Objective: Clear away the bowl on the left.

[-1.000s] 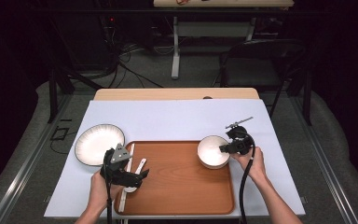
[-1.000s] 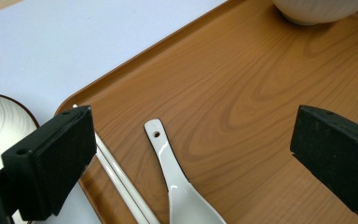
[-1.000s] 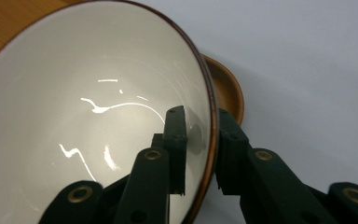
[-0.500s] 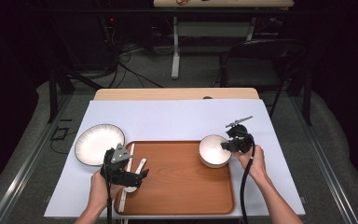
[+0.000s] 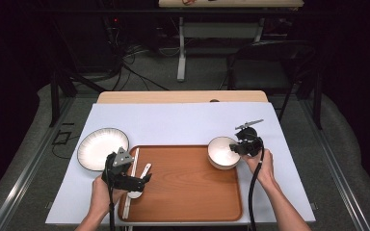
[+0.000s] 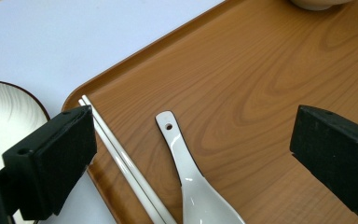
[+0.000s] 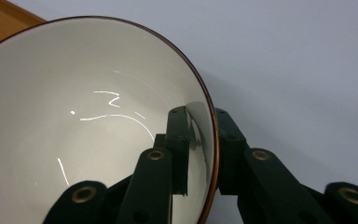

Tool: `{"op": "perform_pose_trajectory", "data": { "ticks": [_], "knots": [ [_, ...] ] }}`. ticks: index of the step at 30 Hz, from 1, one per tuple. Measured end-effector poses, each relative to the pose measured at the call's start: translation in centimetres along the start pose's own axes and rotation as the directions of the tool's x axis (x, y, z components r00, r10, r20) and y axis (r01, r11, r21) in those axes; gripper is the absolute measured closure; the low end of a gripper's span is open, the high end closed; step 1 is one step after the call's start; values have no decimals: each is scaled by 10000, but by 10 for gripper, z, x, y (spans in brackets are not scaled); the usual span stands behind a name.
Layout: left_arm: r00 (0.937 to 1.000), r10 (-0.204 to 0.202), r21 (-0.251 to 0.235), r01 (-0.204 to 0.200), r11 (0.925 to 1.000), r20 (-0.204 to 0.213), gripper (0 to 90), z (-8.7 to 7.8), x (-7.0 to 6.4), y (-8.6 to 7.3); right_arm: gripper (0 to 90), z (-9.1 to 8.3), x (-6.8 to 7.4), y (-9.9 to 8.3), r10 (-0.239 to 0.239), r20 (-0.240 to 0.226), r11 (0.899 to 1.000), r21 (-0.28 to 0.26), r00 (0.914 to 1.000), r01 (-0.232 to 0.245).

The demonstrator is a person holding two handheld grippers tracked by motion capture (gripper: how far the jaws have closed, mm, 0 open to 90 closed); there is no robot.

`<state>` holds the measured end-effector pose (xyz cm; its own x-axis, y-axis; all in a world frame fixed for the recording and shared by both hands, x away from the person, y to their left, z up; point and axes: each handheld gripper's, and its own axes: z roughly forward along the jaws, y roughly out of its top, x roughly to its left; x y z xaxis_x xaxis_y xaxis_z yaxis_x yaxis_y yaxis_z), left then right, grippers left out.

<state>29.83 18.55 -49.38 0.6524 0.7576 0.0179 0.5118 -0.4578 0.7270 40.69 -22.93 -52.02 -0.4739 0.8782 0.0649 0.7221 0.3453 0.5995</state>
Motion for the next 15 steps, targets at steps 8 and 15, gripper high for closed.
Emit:
{"op": "perform_pose_trajectory", "data": {
  "ticks": [8, 15],
  "knots": [
    [9998, -149, -80, 148, 9999, -127, 3, -4, 4, -3, 332, -15, 4, -3, -366, 295, 9981, -477, 9989, 379],
    [9992, -341, -42, 340, 9994, -230, 3, -8, 7, -5, 96, -33, 4, -13, -600, 503, 9964, -563, 9969, 628]
  ]
}}
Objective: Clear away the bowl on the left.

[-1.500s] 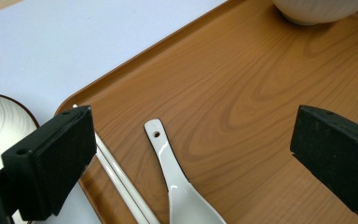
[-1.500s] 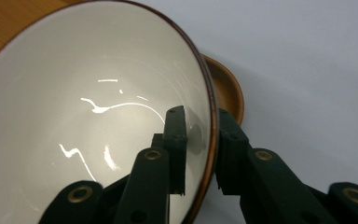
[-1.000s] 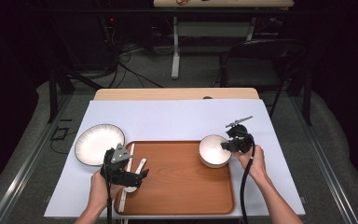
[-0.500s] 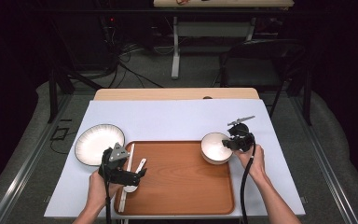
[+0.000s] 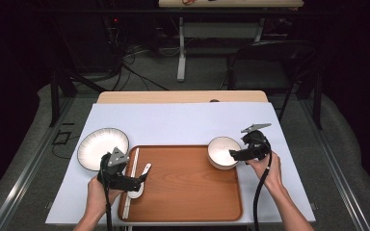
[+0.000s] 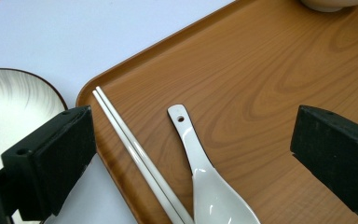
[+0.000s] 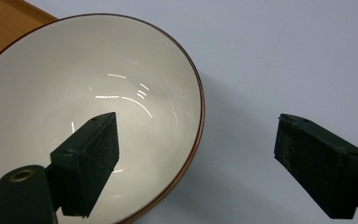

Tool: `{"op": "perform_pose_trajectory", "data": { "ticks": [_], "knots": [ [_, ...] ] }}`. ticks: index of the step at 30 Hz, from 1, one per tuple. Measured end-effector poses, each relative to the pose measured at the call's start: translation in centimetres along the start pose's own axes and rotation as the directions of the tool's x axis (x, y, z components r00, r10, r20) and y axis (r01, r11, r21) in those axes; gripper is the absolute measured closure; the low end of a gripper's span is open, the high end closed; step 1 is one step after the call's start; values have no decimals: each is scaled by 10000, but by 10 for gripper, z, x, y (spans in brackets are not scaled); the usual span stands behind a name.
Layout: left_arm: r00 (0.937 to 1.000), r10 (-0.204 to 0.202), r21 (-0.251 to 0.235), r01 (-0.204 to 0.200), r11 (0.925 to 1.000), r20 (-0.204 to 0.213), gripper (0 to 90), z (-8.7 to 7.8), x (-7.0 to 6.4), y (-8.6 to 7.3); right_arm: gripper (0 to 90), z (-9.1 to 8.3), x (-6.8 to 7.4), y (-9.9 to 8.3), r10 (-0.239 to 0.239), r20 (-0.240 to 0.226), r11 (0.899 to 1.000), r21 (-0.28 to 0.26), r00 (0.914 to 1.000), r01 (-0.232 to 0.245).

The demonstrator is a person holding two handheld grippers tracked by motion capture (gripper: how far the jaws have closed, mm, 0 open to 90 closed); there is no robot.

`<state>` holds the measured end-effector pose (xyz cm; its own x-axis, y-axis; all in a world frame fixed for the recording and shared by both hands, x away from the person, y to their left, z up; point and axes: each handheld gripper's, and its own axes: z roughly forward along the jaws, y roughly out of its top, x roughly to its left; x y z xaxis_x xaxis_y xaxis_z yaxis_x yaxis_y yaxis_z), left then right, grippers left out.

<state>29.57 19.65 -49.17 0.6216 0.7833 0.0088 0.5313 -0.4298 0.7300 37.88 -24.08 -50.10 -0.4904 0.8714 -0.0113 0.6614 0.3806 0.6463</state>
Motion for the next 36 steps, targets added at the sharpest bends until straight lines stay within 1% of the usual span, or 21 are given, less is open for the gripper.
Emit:
{"op": "perform_pose_trajectory", "data": {
  "ticks": [1, 4, 5, 6, 8, 12, 14, 16, 17, 21, 23, 25, 29, 31, 36],
  "knots": [
    [10000, 16, -12, -16, 10000, -31, 3, -1, 0, 0, 67, -3, 0, -1, -41, -20, 10000, -6, 10000, 41],
    [9999, 44, -31, -45, 10000, -139, 2, -3, 1, -1, 31, -11, 2, -3, -136, -188, 9998, -166, 9997, 133],
    [9998, 83, -34, -84, 10000, -165, 2, -4, 2, -2, 20, -15, 4, -3, -233, -272, 9995, -211, 9994, 228],
    [9998, 20, -49, -21, 10000, -201, 2, -5, 2, -3, 3, -17, 5, -3, -346, -286, 9992, -186, 9990, 341],
    [9998, -57, -44, 56, 10000, -208, 2, -7, 4, -5, 0, -23, 8, -4, -382, -386, 9989, -297, 9985, 371],
    [9992, -175, 9, 176, 9998, -353, 2, -10, 10, -9, 0, -32, 14, -7, -599, -488, 9972, -474, 9970, 576],
    [9990, -234, -6, 233, 9997, -385, 2, -12, 12, -10, 0, -35, 17, -9, -764, -471, 9960, -494, 9960, 741],
    [9985, -277, -35, 275, 9996, -479, 2, -13, 14, -11, 0, -39, 19, -13, -817, -533, 9955, -524, 9952, 789],
    [9982, -341, -20, 340, 9994, -487, 2, -13, 15, -11, 0, -41, 20, -15, -854, -533, 9951, -543, 9949, 825],
    [9980, -375, 53, 378, 9993, -499, 2, -12, 18, -13, 0, -47, 23, -22, -980, -523, 9940, -545, 9938, 951],
    [9980, -428, 65, 431, 9990, -468, 2, -12, 19, -13, 0, -48, 26, -28, -1087, -640, 9931, -511, 9920, 1056],
    [9979, -436, 66, 439, 9990, -475, 2, -12, 19, -13, 0, -50, 28, -32, -1286, -575, 9909, -466, 9900, 1260],
    [9977, -492, 63, 495, 9988, -475, 2, -11, 18, -13, 0, -55, 33, -39, -1406, -597, 9894, -457, 9883, 1380],
    [9976, -469, 132, 476, 9988, -503, 2, -11, 18, -12, 0, -58, 35, -42, -1394, -613, 9895, -468, 9883, 1366],
    [9973, -501, 182, 511, 9985, -530, 2, -10, 19, -13, 0, -64, 39, -52, -1627, -646, 9861, -439, 9846, 1601]
  ]
}}
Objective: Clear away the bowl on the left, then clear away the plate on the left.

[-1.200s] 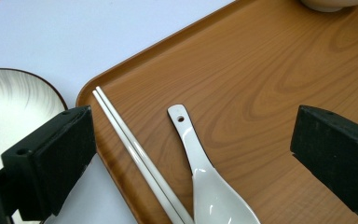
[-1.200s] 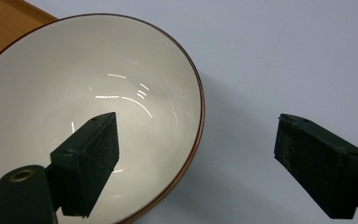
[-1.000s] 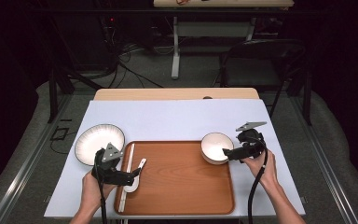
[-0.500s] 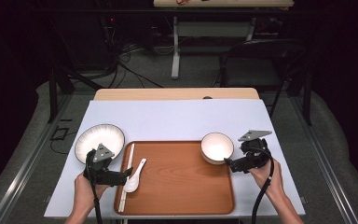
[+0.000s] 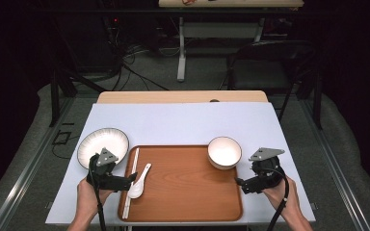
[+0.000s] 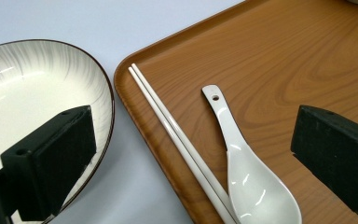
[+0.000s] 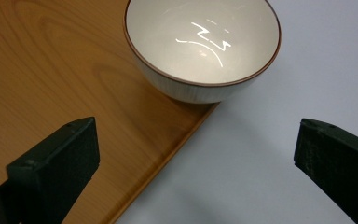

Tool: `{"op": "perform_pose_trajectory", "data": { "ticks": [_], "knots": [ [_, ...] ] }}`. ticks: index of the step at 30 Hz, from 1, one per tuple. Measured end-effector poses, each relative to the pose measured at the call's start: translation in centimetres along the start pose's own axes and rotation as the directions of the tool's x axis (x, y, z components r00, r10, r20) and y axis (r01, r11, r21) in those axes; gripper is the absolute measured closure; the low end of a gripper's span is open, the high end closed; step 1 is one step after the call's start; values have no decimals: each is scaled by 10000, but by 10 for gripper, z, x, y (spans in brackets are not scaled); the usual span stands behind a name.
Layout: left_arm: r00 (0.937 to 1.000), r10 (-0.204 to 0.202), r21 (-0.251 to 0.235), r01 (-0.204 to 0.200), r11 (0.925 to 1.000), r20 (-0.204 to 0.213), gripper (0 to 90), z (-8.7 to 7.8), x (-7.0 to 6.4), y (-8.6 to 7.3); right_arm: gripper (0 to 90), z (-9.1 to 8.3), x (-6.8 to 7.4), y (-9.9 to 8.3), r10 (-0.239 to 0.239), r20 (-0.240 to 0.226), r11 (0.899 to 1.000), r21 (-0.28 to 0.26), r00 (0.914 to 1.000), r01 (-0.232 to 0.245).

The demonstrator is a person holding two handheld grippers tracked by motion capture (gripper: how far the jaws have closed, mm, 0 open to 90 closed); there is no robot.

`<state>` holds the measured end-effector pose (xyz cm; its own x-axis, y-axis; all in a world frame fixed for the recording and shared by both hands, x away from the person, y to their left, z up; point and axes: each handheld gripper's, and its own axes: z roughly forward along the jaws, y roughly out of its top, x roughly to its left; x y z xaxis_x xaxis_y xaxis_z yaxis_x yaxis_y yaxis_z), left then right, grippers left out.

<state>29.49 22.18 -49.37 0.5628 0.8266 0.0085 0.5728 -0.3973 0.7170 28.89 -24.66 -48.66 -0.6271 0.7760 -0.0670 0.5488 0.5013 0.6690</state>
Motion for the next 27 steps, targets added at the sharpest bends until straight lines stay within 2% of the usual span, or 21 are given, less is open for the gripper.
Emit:
{"op": "perform_pose_trajectory", "data": {
  "ticks": [10, 14, 20, 27],
  "knots": [
    [9993, -299, -77, 297, 9995, -214, 2, -1, 6, -2, 0, 1, -3, -18, 77, 17, 9993, 366, 10000, -77],
    [9988, -381, -84, 378, 9992, -321, 2, 0, 9, -2, 0, 1, -2, -15, -203, 129, 9994, 278, 9997, 199],
    [9974, -537, -215, 528, 9984, -474, 2, 0, 15, -3, 0, 2, -2, -15, -309, 227, 9989, 349, 9993, 301],
    [9898, -1172, -613, 1124, 9918, -804, 2, -1, 28, -7, 0, 5, -2, -14, -412, 328, 9985, 370, 9986, 399]
  ]
}}
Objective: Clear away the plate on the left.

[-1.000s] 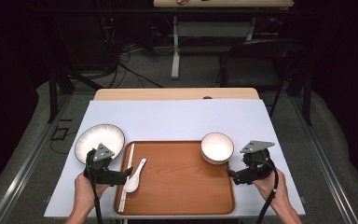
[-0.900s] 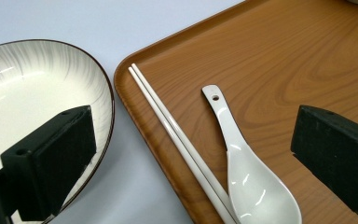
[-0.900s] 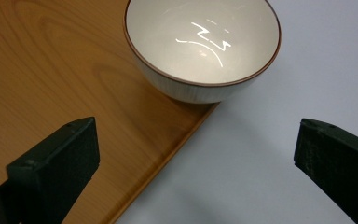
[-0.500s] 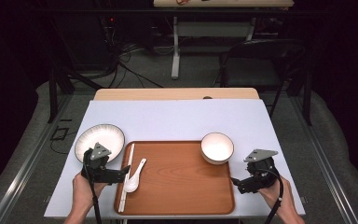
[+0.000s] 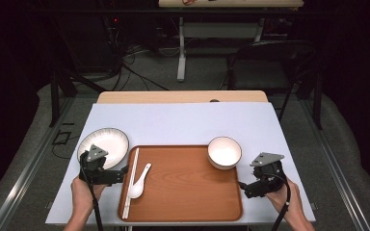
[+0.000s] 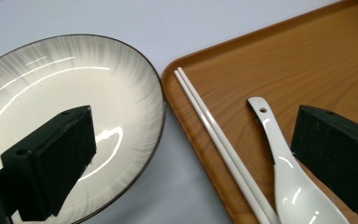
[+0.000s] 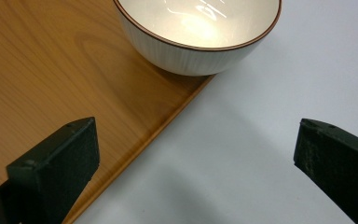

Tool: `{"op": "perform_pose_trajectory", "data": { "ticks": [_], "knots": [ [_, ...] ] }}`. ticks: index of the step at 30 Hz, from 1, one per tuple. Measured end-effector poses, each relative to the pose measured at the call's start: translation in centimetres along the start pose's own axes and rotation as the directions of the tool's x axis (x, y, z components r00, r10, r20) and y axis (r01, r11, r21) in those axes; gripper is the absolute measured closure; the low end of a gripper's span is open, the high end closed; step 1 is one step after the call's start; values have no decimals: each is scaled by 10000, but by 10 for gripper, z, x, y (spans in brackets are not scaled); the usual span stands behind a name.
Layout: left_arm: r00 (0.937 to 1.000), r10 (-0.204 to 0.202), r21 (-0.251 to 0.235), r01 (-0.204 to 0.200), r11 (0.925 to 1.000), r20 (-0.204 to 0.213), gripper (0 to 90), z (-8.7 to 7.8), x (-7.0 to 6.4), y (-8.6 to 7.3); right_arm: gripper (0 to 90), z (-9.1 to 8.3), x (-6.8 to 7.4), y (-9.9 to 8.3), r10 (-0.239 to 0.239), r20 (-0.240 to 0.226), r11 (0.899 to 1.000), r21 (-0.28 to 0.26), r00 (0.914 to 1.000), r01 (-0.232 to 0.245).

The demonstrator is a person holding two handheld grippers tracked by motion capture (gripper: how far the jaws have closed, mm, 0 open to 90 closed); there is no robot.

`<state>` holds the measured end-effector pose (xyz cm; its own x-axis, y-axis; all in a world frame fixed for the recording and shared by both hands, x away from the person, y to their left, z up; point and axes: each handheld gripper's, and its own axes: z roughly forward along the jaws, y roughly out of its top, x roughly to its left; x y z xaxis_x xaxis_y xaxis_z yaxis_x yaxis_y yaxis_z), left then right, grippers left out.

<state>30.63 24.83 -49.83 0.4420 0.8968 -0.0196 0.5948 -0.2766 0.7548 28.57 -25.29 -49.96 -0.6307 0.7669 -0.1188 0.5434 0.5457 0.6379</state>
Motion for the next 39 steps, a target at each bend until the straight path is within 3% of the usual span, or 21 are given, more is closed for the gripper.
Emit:
{"op": "perform_pose_trajectory", "data": {
  "ticks": [10, 12, 18, 22, 27, 31, 38, 39],
  "knots": [
    [9929, -1191, -311, 1192, 9924, 52, 2, 0, 27, -5, 0, 0, 1, 1, -103, 64, 9999, 52, 9999, 102],
    [9857, -1661, -411, 1672, 9851, 290, 1, 0, 34, -7, 0, 1, 1, 0, -117, 51, 9999, 57, 9999, 116],
    [9717, -2360, -893, 2341, 9681, -112, 0, -2, 55, -13, 0, 2, 1, 0, -99, 55, 9999, 123, 9999, 99],
    [9636, -2655, -991, 2613, 9602, -315, 0, -3, 65, -17, 0, 2, 0, 0, -150, 44, 9998, 158, 9999, 149],
    [9458, -3201, -1274, 3114, 9417, -539, 0, -3, 79, -23, 0, 3, 1, -1, -157, 13, 9997, 209, 9999, 157],
    [9379, -3364, -1339, 3239, 9366, -845, 1, -2, 88, -26, 0, 3, 1, 0, -201, 13, 9994, 266, 9998, 200],
    [9194, -3826, -1315, 3696, 9198, -917, 0, 5, 98, -31, 0, 4, 2, 0, -303, 41, 9991, 313, 9995, 302],
    [9134, -3964, -1323, 3833, 9141, -929, 1, 5, 100, -32, 0, 4, 2, 0, -305, 35, 9990, 321, 9995, 304]
  ]
}}
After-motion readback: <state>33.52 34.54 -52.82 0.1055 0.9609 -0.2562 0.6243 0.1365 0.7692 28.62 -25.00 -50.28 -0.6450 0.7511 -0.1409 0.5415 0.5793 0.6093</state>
